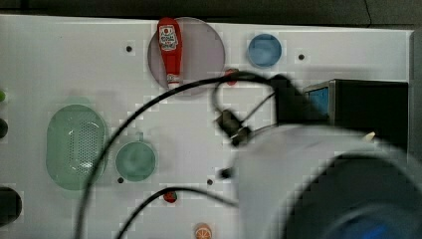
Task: Pick banana from table and place on oven.
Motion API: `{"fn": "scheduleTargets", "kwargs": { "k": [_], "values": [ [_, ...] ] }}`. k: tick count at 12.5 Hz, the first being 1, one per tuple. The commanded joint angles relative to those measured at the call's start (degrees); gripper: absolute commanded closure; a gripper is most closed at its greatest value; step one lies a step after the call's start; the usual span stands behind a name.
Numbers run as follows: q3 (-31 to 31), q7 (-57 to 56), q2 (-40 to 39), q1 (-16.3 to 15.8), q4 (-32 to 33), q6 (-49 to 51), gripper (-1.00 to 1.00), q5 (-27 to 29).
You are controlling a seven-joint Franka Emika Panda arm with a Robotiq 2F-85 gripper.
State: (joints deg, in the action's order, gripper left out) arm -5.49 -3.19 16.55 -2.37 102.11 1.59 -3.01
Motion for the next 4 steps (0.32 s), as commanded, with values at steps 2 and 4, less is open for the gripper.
{"fn": "scheduleTargets", "kwargs": {
  "k": [2, 4],
  "values": [
    [0.6, 10.2, 0.6, 0.8, 2.8, 1.1, -1.0, -0.9],
    [0.1, 10.2, 0.7, 0.8, 2.8, 1.1, -1.0, -0.9]
  ]
}}
